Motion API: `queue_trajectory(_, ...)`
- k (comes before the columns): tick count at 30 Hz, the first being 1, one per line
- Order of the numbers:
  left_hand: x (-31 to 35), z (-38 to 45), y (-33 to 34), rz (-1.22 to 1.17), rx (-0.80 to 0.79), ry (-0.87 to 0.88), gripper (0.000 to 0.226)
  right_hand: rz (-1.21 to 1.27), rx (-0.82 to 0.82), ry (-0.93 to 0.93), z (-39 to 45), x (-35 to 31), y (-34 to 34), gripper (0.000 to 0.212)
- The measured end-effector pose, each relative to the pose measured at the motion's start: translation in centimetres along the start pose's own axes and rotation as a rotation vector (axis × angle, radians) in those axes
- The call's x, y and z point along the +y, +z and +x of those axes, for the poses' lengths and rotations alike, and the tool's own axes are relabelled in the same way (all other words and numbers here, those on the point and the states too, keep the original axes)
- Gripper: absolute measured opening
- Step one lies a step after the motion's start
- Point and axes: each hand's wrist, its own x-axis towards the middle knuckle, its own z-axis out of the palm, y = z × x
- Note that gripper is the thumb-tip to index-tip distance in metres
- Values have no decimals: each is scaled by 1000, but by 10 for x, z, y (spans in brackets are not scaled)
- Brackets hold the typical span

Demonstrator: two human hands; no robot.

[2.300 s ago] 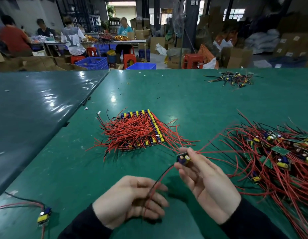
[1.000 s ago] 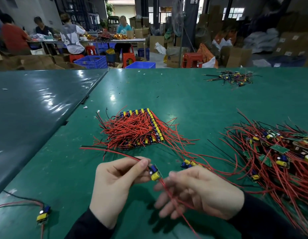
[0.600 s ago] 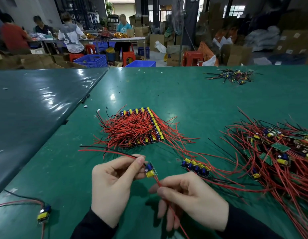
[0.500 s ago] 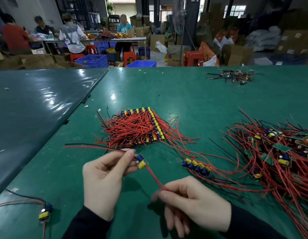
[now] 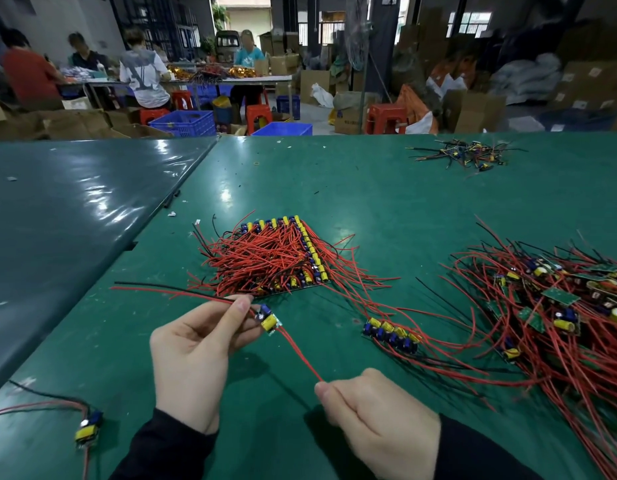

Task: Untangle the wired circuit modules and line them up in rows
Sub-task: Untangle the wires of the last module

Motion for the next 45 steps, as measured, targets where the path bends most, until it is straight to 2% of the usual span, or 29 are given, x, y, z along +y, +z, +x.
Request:
queue_trajectory(4, 2, -2, 1, 21, -88, -34, 10, 162, -144, 12, 0, 4, -15, 46)
queue_trajectory(7, -1, -10, 5, 15, -247, -133, 11, 550, -207, 135, 4, 10, -27, 60)
queue_trajectory(9, -4, -19, 10, 2, -346, -198, 14, 788, -239, 191, 5, 8, -26, 52)
queue_trajectory(10, -5, -23, 12, 8, -385, -210, 18, 816, -219, 182, 5, 6, -23, 45)
queue_trajectory(13, -6, -29, 14, 68, -436, -179, 24, 785, -118, 123, 5, 0, -16, 33)
queue_trajectory(17, -7, -25, 12, 194, -404, -65, 22, 833, -144, 151, 5, -2, -13, 35)
queue_trajectory(19, -8, -24, 11, 221, -369, -36, 14, 715, -140, 143, 4, 0, -13, 36)
queue_trajectory(22, -13, -24, 11, 231, -362, -73, 25, 476, -125, 89, 2, 0, -10, 35)
queue_trajectory(25, -15, -25, 11, 257, -384, -96, 25, 387, -116, 73, 2, -1, -8, 36)
queue_trajectory(32, -11, -21, 9, 167, -324, -135, 19, 459, -111, 127, 4, -2, -5, 39)
queue_trajectory(36, -11, -19, 8, 137, -256, -133, 17, 657, -150, 209, 3, -4, -6, 30)
queue_trajectory(40, -10, -7, 1, 88, -150, -118, 17, 587, -214, 181, -1, -8, -9, 30)
queue_trajectory(45, -11, -3, -2, 44, -114, -138, 17, 413, -182, 153, -1, -11, -12, 40)
